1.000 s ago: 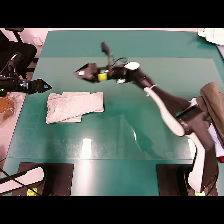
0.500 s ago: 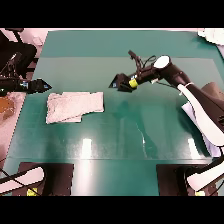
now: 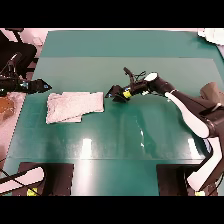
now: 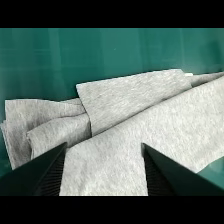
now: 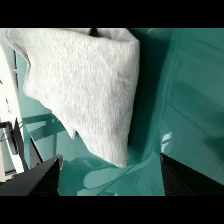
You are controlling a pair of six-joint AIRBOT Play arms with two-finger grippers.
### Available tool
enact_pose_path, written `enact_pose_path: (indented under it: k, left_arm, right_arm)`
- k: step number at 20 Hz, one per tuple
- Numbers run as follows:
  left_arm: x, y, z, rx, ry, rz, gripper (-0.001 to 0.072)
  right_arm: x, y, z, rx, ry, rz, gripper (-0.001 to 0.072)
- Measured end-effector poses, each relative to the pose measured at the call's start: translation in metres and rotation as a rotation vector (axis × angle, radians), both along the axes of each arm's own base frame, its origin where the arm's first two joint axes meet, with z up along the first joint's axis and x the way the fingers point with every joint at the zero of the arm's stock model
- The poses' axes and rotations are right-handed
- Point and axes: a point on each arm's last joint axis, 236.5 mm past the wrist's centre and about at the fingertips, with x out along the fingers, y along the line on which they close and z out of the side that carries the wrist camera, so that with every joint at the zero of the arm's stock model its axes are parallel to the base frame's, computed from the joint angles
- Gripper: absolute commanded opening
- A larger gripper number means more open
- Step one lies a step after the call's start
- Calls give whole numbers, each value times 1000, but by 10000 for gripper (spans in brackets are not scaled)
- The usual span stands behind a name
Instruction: Fold the shirts.
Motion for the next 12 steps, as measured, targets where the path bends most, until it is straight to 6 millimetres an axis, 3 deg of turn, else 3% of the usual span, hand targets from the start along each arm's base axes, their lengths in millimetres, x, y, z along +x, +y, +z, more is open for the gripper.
enact_pose_path:
  k: [5, 9, 10, 12]
  left_arm:
    - [-1, -1, 0, -2, 4, -3, 561]
    - [-1, -1, 0, -3, 5, -4, 561]
    - [-1, -1, 0, -3, 6, -5, 561]
    - [-1, -1, 0, -3, 6, -5, 562]
  right_arm:
    - [-9, 41, -11, 21, 9, 72, 715]
    - [-1, 62, -14, 29, -3, 62, 708]
    - [1, 66, -15, 31, 4, 51, 646]
    - [4, 70, -20, 28, 20, 43, 403]
